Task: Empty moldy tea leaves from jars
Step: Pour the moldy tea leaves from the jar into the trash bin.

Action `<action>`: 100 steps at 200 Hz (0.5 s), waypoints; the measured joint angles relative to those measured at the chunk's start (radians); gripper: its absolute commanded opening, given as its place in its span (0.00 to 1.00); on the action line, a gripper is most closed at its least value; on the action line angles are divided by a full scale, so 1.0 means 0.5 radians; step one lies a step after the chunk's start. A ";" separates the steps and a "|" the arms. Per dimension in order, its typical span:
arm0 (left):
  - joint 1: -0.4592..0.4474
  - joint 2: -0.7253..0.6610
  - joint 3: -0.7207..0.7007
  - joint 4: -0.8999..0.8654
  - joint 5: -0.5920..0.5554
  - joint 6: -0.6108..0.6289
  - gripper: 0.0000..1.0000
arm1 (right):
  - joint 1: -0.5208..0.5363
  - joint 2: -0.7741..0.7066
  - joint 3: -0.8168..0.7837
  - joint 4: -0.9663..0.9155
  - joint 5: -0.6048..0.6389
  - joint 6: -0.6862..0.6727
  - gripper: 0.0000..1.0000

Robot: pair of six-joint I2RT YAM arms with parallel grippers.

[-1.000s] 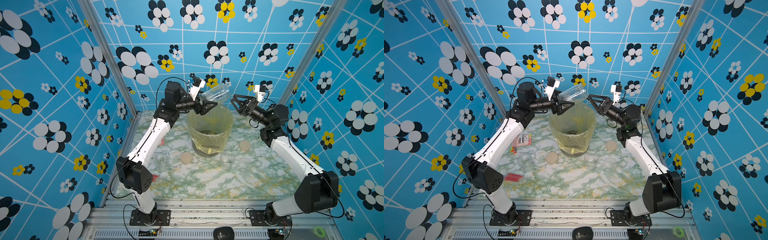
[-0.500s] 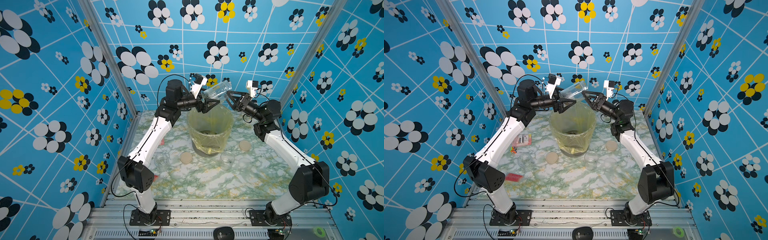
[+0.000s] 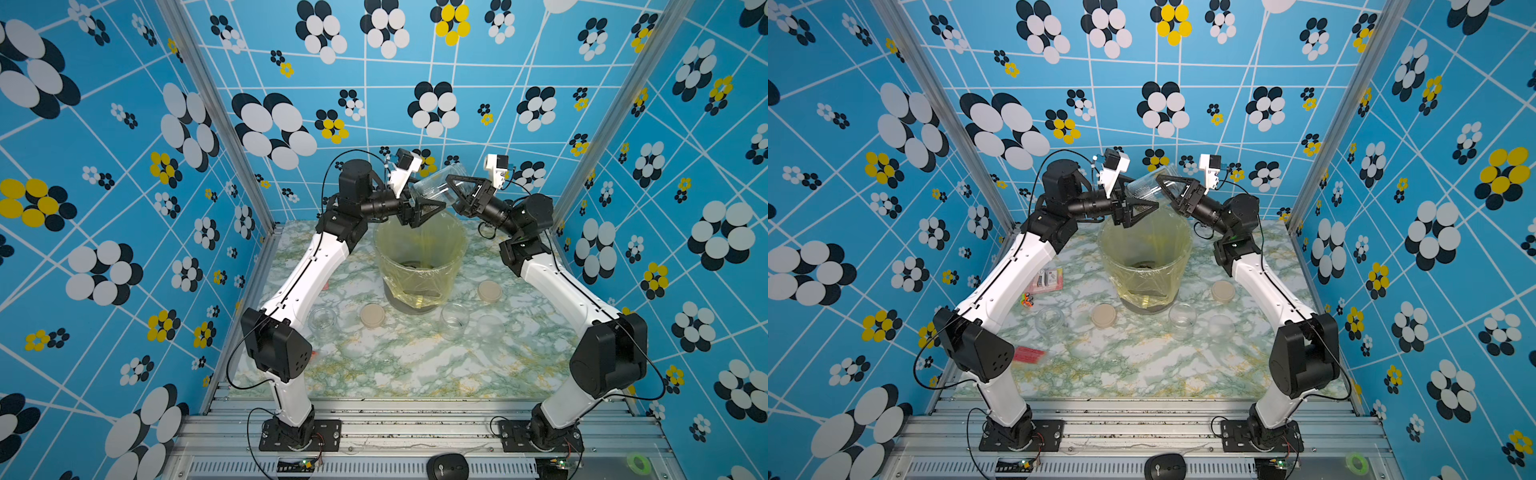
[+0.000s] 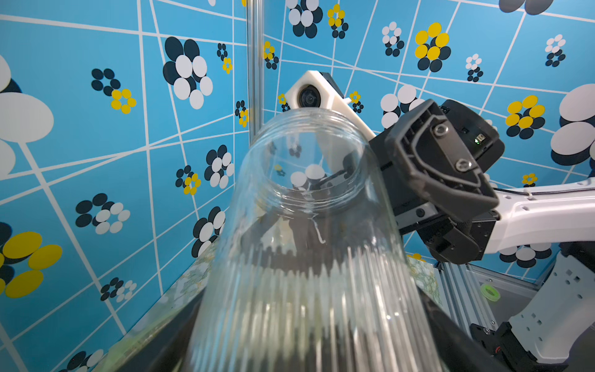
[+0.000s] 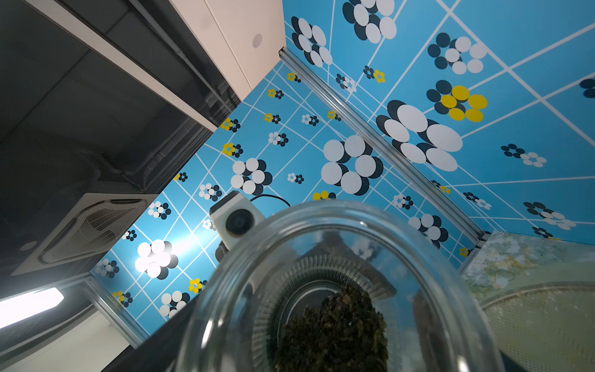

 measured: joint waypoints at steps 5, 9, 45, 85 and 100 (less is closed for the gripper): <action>-0.002 0.000 0.000 0.000 0.001 0.000 0.00 | 0.003 0.005 0.002 0.008 0.002 0.001 0.97; -0.004 0.000 0.000 0.000 0.000 0.000 0.00 | 0.004 0.007 0.003 0.010 0.005 0.004 0.97; -0.013 0.000 0.000 0.002 0.000 -0.006 0.00 | 0.009 0.012 0.004 0.019 0.024 0.031 0.85; -0.014 0.000 0.002 0.002 -0.010 -0.013 0.02 | 0.009 0.017 0.004 0.022 0.040 0.040 0.61; -0.014 0.000 0.002 0.002 -0.011 -0.014 0.11 | 0.010 0.017 0.004 0.023 0.043 0.043 0.58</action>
